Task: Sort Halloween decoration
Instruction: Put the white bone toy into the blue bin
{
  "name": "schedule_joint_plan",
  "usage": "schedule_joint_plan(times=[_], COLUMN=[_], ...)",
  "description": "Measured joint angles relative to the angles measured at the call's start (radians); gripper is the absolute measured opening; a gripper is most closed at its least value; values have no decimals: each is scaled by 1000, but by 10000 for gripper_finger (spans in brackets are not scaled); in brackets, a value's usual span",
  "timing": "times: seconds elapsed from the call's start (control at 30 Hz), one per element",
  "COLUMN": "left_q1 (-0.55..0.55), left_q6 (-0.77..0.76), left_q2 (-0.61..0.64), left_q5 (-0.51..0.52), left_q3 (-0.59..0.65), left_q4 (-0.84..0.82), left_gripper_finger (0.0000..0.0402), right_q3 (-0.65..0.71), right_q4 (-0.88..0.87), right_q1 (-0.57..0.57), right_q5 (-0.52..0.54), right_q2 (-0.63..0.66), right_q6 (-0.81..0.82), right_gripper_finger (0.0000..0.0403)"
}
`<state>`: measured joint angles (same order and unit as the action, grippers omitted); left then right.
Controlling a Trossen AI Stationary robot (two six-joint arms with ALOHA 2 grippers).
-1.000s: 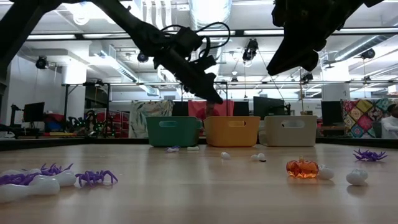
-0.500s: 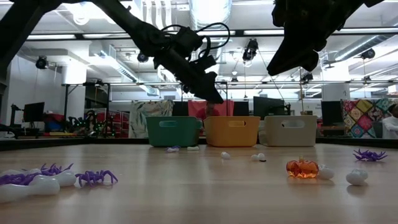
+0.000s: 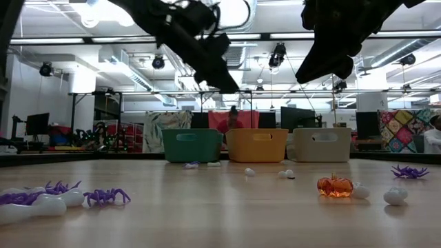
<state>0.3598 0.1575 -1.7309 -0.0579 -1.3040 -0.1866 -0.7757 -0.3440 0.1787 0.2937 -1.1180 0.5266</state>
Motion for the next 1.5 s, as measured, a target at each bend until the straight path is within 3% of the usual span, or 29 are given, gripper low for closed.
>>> schedule_joint_plan(times=[0.23,0.37,0.53,0.7,1.0,1.37,1.5], left_q1=[-174,-314,-485,-586,-615,-615,-615], left_q6=[-181,-279,-302,-326,-335,-390,-403], left_q2=[195,284,342,390,440,450,449], left_q5=[-34,-28,83,206,312,313,313], left_q3=[245,391,528,589,650,691,692], left_q4=[116,375,643,649,632,611,592], left_gripper_finger=[79,77,77,77,77,77,77], right_q3=[3,3,-9,-87,-189,-202,-202], right_q4=[31,125,335,334,274,265,253], right_q1=[0,0,-3,-2,-2,-2,0], right_q5=[56,58,45,39,-18,-236,-250], right_q2=[-70,-145,-262,-338,-410,-467,-489], right_q6=[-35,-105,-230,-282,-321,-344,-321], right_gripper_finger=[68,68,68,68,68,68,68])
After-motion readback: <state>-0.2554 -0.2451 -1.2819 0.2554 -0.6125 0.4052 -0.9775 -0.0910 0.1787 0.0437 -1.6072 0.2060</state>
